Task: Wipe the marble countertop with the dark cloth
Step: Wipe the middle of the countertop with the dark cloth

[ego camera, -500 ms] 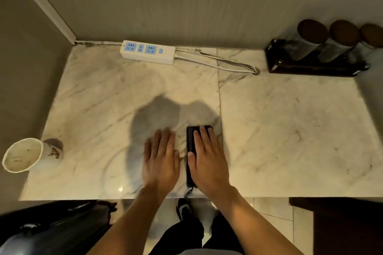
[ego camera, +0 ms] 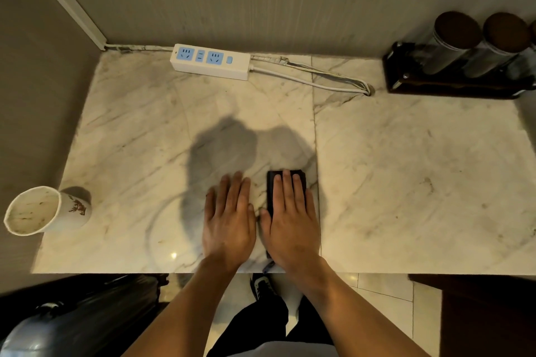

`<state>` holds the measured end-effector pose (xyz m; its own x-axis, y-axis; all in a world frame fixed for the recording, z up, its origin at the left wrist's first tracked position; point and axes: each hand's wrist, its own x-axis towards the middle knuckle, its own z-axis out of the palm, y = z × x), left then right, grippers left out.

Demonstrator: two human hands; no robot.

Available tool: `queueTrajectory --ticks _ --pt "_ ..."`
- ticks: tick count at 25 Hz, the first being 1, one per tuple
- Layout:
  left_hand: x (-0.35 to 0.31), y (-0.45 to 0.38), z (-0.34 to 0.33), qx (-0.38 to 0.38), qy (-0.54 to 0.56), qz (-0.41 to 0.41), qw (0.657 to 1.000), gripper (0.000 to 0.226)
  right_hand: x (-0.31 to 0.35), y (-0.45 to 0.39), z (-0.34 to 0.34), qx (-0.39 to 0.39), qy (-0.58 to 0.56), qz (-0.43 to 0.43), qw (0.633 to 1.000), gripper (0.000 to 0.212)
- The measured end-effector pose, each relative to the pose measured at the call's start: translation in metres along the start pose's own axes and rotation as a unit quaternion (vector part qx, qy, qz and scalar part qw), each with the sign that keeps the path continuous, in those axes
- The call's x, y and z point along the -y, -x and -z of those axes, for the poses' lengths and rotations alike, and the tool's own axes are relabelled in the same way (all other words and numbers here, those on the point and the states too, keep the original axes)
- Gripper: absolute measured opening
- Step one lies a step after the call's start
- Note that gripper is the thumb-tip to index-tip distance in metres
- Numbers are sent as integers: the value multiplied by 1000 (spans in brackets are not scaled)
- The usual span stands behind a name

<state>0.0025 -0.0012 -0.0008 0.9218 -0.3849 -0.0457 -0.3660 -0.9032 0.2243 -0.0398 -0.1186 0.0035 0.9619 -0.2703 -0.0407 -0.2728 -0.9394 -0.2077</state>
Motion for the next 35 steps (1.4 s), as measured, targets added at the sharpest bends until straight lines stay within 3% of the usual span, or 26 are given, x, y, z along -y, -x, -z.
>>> queueTrajectory --ticks 10,19,26,35 --pt "-3 0 -2 -3 5 10 1000 54 -28 32 6 20 -6 27 999 69" --pt "-50 11 -7 1 30 11 999 55 -92 48 21 39 15 175 984 64" --pt "-64 13 -13 8 27 14 1000 55 -134 22 33 94 64 280 953 67" --pt "-93 -10 -18 10 62 30 998 54 -152 -35 40 97 69 311 943 65"
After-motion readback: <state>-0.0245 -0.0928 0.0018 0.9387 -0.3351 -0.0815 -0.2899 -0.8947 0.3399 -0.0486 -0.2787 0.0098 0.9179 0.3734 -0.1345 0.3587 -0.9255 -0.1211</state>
